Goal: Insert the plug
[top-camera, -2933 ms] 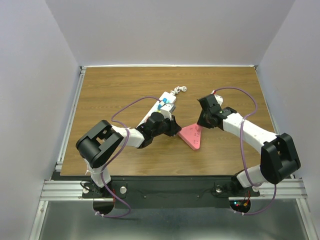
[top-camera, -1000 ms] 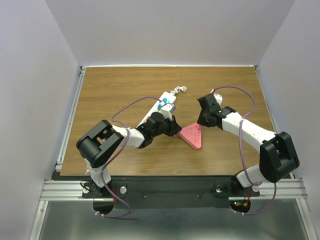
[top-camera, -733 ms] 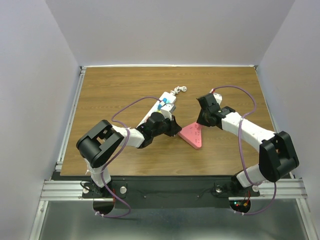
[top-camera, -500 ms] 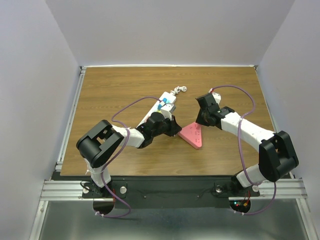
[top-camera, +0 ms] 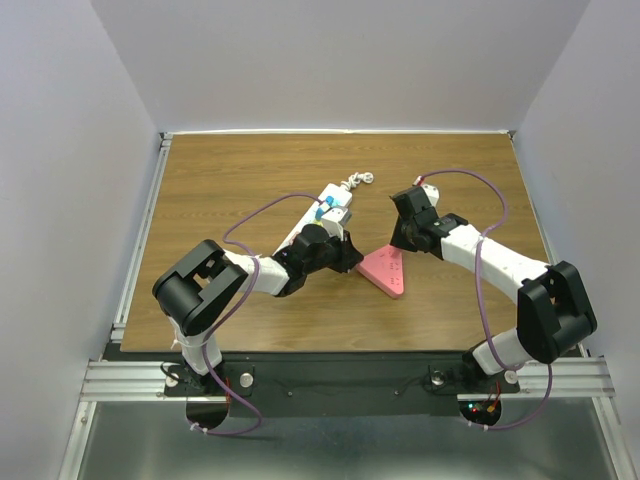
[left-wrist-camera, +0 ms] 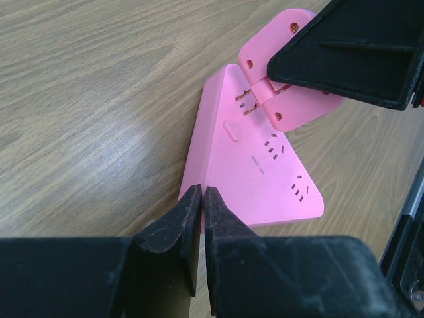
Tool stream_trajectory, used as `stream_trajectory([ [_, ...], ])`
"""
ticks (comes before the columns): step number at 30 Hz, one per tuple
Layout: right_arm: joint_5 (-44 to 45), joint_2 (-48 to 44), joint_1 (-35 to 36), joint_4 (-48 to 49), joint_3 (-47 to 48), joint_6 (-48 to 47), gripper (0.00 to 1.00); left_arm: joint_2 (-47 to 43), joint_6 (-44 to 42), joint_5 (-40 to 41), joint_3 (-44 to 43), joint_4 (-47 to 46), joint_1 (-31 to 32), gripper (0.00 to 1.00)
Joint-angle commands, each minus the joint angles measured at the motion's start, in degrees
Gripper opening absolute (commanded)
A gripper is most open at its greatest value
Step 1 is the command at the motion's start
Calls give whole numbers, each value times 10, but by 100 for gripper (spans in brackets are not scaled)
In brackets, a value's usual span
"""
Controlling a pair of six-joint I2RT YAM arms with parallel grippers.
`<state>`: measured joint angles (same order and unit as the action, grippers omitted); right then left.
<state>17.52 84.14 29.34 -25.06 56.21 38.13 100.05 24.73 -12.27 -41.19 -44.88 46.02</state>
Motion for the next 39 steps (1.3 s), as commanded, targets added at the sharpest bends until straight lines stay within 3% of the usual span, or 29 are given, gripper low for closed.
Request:
stream_trajectory([
  [1,-11,-8,8,16,-1,-13,0,8,-4,-18,6,23,4,16],
  [14,-2,-13,8,4,-3,-34,0,4,-7,-17,8,23,4,18],
  [16,2,-23,8,1,-1,-38,1,2,-7,-15,8,27,3,27],
  [17,5,-25,8,-3,0,-37,1,-3,-9,-13,10,28,3,40],
  [20,5,-30,8,-7,-2,-38,0,-14,-11,-13,15,29,2,68],
  [25,4,-30,8,-9,-6,-39,0,-21,14,-53,18,20,-4,89],
  [39,2,-58,8,-9,-28,-43,0,-14,142,-127,66,-68,-10,92],
])
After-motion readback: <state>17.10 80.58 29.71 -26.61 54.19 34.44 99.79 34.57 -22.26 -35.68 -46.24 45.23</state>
